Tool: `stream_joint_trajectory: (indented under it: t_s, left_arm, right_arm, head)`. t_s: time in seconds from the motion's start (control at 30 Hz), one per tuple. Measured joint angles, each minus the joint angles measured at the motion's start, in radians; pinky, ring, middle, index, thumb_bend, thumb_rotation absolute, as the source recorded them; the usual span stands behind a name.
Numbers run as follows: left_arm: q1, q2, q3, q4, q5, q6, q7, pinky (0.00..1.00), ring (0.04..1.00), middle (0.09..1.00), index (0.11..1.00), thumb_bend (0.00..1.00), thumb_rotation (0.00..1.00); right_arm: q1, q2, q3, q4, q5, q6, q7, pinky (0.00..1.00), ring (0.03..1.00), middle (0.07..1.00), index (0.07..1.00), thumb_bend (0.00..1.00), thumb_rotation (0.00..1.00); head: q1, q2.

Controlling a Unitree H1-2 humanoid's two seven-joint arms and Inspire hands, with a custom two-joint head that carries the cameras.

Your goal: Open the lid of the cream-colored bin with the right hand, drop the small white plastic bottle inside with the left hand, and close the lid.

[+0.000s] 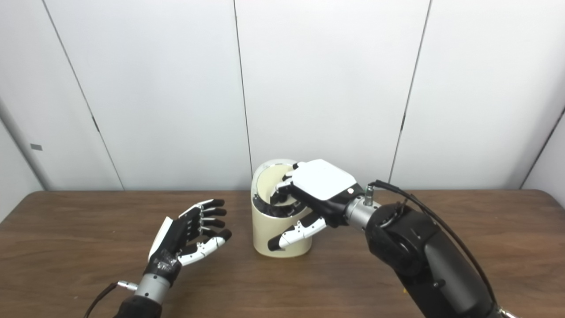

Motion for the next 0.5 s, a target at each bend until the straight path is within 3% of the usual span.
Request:
stream_joint_trajectory:
  t_s: [0.5]
  left_arm:
    - [0.000,-0.005,0.001,0.000,0.000,0.003,0.000,0.58,0.679,0.751,0.795,0.61,0.19]
  right_arm:
    - [-0.002,0.000,-0.007,-0.002,0.024,0.020,0.016,0.94,0.867,0.725,0.717,0.73,0.88]
  head:
    - [0.002,-0.003]
